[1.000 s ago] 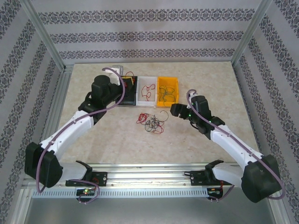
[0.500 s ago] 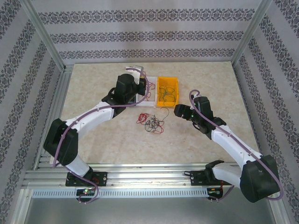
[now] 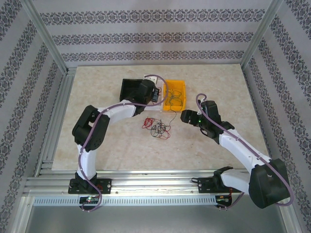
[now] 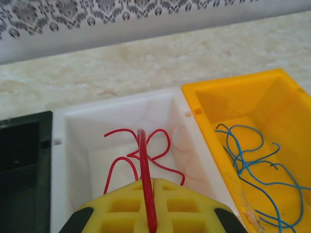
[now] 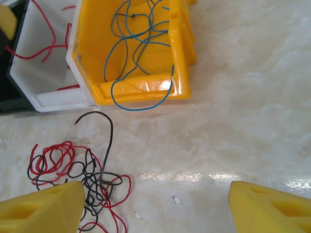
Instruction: Untangle the cables
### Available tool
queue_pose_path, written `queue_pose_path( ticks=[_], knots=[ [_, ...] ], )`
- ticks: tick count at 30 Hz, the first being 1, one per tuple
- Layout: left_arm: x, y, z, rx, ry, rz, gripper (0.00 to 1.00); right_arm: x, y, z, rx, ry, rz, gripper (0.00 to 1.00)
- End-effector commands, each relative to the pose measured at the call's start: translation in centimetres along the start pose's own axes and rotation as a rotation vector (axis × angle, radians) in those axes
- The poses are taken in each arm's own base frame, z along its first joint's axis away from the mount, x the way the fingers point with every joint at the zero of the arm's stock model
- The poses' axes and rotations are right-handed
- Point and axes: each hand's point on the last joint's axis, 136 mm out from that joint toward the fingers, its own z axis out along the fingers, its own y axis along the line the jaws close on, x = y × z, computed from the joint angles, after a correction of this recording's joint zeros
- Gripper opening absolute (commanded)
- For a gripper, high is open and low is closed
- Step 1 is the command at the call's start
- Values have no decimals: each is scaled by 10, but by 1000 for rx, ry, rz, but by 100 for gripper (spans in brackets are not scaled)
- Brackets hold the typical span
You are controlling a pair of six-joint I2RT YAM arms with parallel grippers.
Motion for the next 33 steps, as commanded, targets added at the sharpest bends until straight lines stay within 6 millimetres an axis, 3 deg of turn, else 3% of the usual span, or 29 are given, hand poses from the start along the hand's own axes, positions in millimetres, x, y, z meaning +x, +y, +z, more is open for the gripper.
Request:
queue_pose_path(
  ticks=[1,9,13,14,19,21,23,26,33],
  knots=[
    [-7,-15,6,34,-3,-32,0,-6,3,-2,-12,5,-16,78],
    [-12,-9,32,39,20,-99,0,-3,2,-4,-11,7,-9,78],
    [-34,-10,22,43,-15,-76,47,-1,1,-6,-12,4,-10,78],
    [-43,-9,17,40,-30,-75,53,-1,1,-6,-13,4,-10,78],
    [-84,-4,-24,50,-138,-98,61,-2,4,-5,-19,7,-17,78],
    [-89,-3,-41,71,-154,-109,61,0,7,-3,-22,15,-33,78],
    [-85,-2,-57,92,-135,-113,61,3,12,0,-27,29,-55,78],
    [-58,-1,-78,132,-69,-100,60,10,23,4,-47,53,-98,78],
    [40,-4,-119,256,126,-94,59,39,60,25,-138,181,-200,77]
  ],
)
